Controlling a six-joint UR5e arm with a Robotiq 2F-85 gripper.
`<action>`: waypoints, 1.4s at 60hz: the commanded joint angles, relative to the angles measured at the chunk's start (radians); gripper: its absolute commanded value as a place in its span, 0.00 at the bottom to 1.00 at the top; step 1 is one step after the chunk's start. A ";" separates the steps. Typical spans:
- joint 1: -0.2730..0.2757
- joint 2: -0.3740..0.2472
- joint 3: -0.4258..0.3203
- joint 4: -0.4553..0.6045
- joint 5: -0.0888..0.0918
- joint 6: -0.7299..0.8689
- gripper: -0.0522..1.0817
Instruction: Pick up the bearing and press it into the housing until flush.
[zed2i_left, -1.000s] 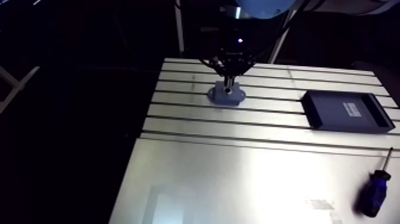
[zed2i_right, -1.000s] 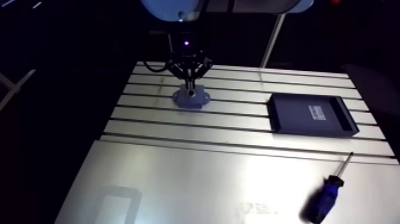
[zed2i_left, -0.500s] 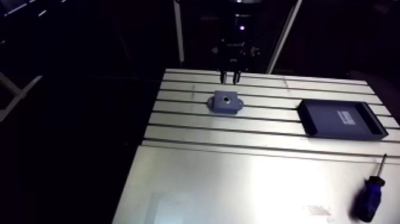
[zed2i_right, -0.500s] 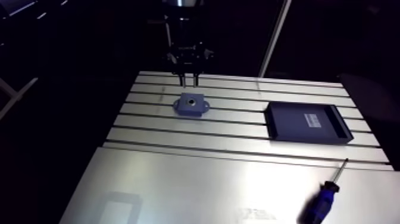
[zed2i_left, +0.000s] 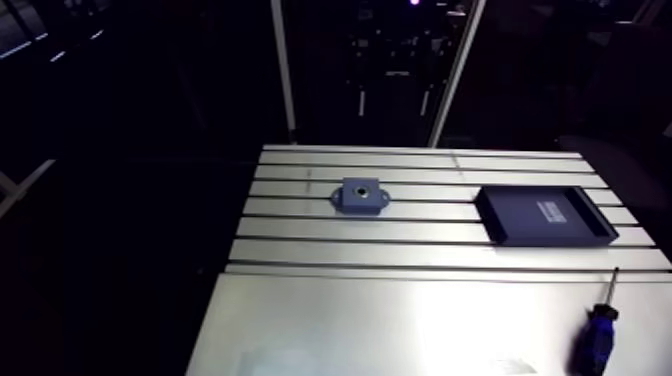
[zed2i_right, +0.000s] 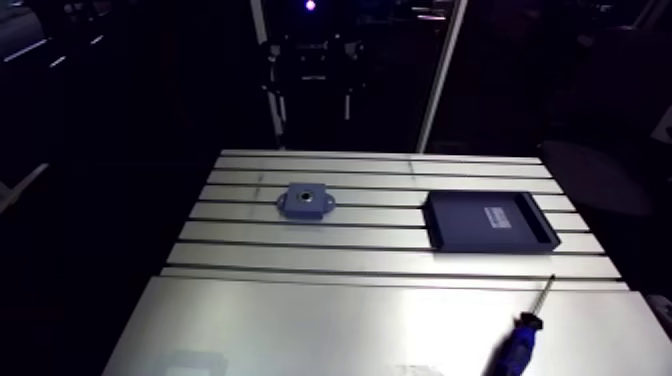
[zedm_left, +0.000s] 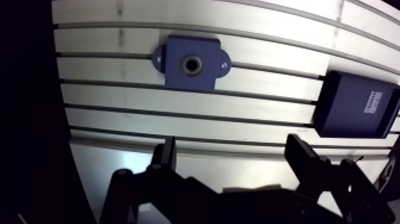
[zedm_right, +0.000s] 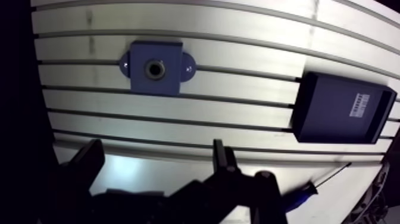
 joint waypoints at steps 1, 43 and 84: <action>-0.083 -0.193 -0.094 0.224 -0.046 -0.024 0.05; -0.099 -0.324 0.010 0.083 -0.036 -0.033 0.05; -0.097 -0.322 0.041 0.091 -0.031 -0.015 0.05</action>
